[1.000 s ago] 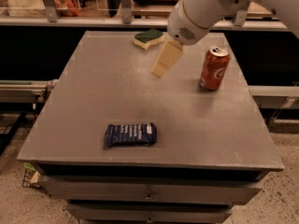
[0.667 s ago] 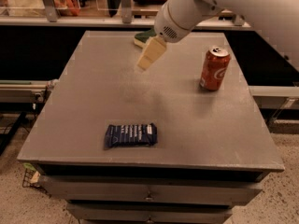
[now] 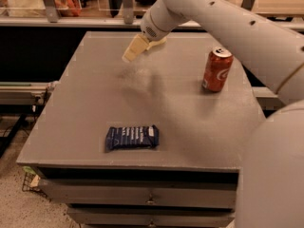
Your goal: Move sponge near coke can
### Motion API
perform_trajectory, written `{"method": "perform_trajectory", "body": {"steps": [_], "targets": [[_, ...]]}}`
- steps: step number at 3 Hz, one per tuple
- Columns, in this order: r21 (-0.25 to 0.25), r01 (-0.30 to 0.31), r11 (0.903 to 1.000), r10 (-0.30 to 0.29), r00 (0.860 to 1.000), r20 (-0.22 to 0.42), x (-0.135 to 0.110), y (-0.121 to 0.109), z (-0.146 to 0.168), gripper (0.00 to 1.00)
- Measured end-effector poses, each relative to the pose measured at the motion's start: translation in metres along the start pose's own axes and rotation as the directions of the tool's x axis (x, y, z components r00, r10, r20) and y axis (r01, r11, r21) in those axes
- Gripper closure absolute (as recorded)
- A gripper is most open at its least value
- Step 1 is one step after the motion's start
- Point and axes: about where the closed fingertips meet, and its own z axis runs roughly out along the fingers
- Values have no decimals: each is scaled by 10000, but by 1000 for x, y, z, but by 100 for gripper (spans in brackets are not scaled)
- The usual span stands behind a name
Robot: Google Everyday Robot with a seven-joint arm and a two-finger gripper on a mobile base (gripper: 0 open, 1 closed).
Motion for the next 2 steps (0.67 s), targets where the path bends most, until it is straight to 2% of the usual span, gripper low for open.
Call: {"method": "perform_trajectory", "body": {"steps": [2], "targets": [[501,-368,9981,381,9990,-248,11,-38,56,0]]}}
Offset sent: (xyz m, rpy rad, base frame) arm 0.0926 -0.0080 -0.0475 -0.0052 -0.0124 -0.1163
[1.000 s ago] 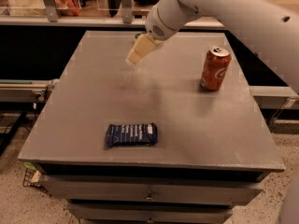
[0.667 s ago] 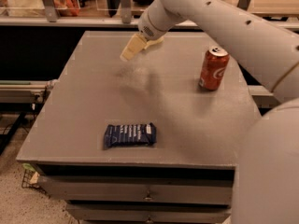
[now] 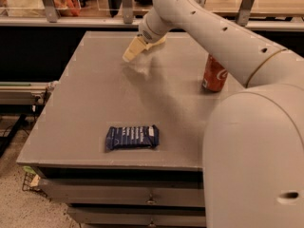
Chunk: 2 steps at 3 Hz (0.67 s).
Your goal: Move sponge near coke can
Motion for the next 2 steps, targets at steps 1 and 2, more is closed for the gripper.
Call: {"method": "perform_trajectory", "body": {"steps": [1,2], "targets": [[175,-492,9986,494,9987,-119,8,-19,15,0],[315,-968,9948,976,9949,-257,16,-34,21,0]]}}
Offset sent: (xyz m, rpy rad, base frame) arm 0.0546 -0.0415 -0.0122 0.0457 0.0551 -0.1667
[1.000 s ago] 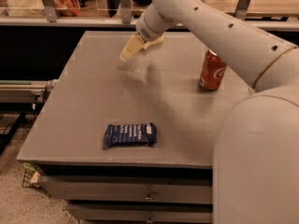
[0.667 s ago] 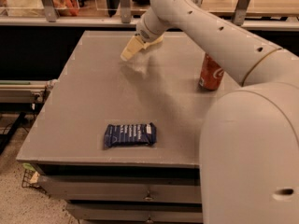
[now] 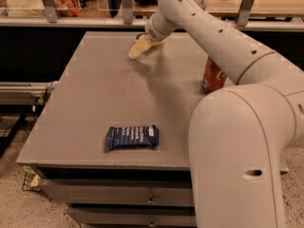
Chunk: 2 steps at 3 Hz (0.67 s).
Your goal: Move sponge near coke can
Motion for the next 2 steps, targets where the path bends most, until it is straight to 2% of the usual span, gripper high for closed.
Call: {"method": "perform_trajectory", "body": {"steps": [1,2], "targets": [[95,-444,9990,445,9990,-29,4,-13,2,14],[171,-674,9976,674,9977,29,4,-22,0,45]]}}
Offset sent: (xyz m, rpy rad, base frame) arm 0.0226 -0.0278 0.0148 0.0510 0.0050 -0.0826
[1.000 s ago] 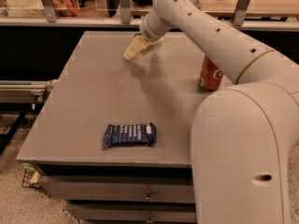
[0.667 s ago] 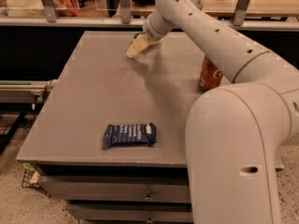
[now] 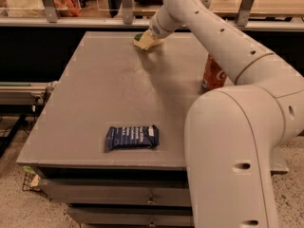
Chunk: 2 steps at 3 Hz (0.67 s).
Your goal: Move sponge near coke can
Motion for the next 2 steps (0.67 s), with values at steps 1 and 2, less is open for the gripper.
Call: {"method": "perform_trajectory", "body": {"steps": [1,2], "targets": [[-27,128,9999,-127,9999,22,-2,1,-5,68],[-70,550,9985,-547,9979,334,-8,12,-29,98]]}}
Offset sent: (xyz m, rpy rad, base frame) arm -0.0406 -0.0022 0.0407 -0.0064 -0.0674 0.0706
